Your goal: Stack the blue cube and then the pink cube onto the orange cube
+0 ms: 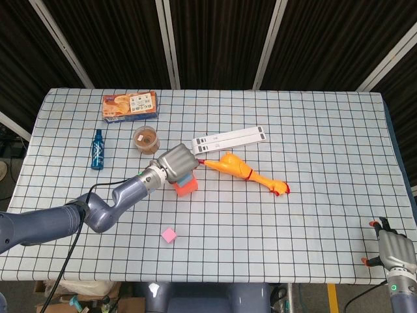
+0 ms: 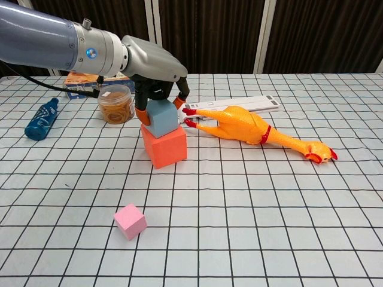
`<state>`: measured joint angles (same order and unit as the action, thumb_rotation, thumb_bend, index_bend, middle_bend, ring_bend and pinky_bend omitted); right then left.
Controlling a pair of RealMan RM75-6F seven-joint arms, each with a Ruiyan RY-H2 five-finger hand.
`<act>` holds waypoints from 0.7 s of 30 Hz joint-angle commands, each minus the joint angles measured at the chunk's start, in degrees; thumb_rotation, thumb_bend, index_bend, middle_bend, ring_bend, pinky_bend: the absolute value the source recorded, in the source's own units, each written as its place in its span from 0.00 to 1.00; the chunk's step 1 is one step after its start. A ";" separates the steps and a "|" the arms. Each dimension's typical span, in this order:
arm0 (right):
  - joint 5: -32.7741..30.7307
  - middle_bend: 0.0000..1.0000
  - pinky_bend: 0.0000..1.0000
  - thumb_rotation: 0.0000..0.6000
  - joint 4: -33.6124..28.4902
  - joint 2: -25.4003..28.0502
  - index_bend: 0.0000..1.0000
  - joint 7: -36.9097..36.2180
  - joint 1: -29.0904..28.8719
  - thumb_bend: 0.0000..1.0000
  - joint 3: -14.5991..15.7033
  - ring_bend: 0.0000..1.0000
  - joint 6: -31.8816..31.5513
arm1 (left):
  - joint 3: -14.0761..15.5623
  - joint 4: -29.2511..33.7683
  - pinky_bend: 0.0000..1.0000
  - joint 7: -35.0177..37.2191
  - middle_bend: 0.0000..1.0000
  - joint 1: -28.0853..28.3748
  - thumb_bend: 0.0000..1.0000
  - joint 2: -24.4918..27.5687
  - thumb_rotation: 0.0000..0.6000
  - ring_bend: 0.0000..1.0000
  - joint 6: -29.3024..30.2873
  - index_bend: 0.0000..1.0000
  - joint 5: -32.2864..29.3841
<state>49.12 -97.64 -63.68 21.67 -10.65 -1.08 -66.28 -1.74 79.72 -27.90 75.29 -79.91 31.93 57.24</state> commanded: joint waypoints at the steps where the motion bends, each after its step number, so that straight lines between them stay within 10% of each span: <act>1: 0.03 0.07 0.26 1.00 -0.02 0.03 0.21 -0.01 -0.01 0.12 0.02 0.24 0.03 | 0.06 0.04 1.00 -0.10 0.70 0.09 0.32 0.04 1.00 0.73 -0.04 0.66 -0.21; 21: -0.30 0.07 0.26 1.00 -0.20 0.41 0.21 -0.26 -0.07 0.12 -0.04 0.24 0.25 | 0.59 0.26 1.00 -1.63 0.70 0.94 0.32 -0.33 1.00 0.73 0.76 0.65 -0.87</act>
<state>48.82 -97.84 -63.27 21.41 -10.71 -1.11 -66.03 -1.23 80.01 -29.33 76.17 -80.24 32.53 56.23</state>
